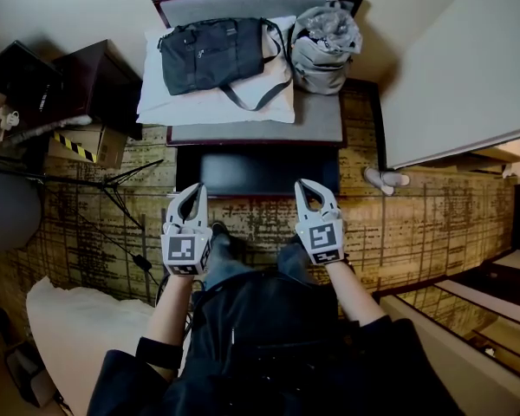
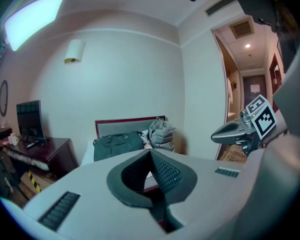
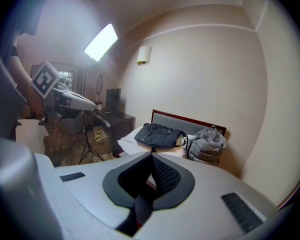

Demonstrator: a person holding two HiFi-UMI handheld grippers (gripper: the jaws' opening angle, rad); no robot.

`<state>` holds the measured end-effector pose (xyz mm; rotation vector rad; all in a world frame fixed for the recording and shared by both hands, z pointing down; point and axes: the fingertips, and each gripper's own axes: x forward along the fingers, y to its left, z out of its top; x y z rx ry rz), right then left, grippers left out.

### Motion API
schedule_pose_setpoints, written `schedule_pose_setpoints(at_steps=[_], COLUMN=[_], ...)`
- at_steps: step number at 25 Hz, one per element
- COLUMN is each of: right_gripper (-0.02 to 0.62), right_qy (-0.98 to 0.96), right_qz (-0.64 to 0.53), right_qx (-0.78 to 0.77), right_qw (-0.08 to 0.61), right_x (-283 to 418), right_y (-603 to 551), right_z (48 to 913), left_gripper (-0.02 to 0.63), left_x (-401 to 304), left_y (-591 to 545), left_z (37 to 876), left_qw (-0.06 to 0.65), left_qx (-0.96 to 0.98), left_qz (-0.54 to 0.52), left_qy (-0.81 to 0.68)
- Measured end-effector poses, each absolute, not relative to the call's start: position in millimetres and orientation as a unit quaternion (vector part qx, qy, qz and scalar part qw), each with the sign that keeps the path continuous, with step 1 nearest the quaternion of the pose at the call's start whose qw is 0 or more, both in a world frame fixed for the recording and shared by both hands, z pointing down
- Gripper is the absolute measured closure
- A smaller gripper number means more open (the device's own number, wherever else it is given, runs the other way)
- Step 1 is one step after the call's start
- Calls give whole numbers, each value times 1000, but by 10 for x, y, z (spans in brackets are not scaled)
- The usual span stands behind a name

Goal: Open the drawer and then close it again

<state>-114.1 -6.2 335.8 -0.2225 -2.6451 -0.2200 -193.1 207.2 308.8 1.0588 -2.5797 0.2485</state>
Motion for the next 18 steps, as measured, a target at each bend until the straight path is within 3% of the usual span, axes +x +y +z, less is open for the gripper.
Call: schedule_pose_setpoints(at_steps=[9,18], right_gripper=[594,594], right_qy=[-958,-946], right_qz=[-80,-64], right_qx=[-102,-134], right_qw=[257,288], right_x=[-1166,-1207], right_y=[27,289], right_z=[3576,4175], left_gripper=[604,604], left_x=[-1860,-1599], left_y=[1939,1709], left_z=[3405,4413], left_qw=[219,305], left_qx=[390,419], left_qz=[90,93], left_qy=[-890,-850])
